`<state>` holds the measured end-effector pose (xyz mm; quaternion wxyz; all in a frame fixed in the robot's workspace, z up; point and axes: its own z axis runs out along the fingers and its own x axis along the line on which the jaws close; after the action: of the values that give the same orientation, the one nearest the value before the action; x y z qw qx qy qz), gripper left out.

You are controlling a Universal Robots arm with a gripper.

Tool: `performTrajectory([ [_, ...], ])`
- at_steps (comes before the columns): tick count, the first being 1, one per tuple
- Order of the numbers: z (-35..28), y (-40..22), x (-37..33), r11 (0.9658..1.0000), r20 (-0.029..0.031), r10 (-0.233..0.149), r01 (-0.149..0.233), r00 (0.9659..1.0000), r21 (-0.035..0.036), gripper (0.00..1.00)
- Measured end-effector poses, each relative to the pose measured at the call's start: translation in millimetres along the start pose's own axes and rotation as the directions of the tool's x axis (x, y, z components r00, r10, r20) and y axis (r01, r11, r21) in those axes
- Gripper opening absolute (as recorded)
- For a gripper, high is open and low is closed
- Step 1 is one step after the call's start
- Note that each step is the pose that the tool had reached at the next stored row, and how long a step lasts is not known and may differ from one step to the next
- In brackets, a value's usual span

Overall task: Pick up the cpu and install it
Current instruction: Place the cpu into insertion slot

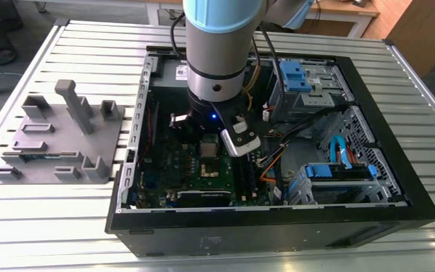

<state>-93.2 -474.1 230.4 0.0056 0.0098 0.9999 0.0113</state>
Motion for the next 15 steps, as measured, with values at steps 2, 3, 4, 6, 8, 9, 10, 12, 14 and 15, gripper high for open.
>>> performTrajectory([
  [2, 0.0, 0.0, 0.0, 1.0, 0.0, 0.0, 0.0, 1.0, 0.0, 0.47],
  [3, 0.0, 0.0, 0.0, 1.0, 0.0, 0.0, 0.0, 1.0, 0.0, 0.47],
  [4, 0.0, 0.0, 0.0, 1.0, 0.0, 0.0, 0.0, 1.0, 0.0, 0.47],
  [6, 0.1, 0.0, 0.0, 1.0, 0.0, 0.0, 0.0, 1.0, 0.0, 0.47],
  [8, 0.8, 0.1, 0.0, 1.0, 0.0003, 0.0, 0.0, 1.0, -0.0005, 0.47],
  [9, 1.5, 0.0, 0.0, 1.0, 0.0002, 0.0, 0.0, 1.0, -0.0004, 0.47],
  [10, 2.1, 0.0, 0.0, 1.0, 0.0, 0.0, 0.0, 1.0, -0.0001, 0.47],
  [12, 4.2, -0.1, 0.0, 1.0, 0.0, 0.0, 0.0, 1.0, 0.0, 0.47],
  [14, 6.4, -0.1, 0.1, 1.0, 0.0, 0.0, 0.0, 1.0, 0.0, 0.47],
  [15, 7.5, -0.2, 0.1, 1.0, 0.0, 0.0, 0.0, 1.0, 0.0, 0.47],
])
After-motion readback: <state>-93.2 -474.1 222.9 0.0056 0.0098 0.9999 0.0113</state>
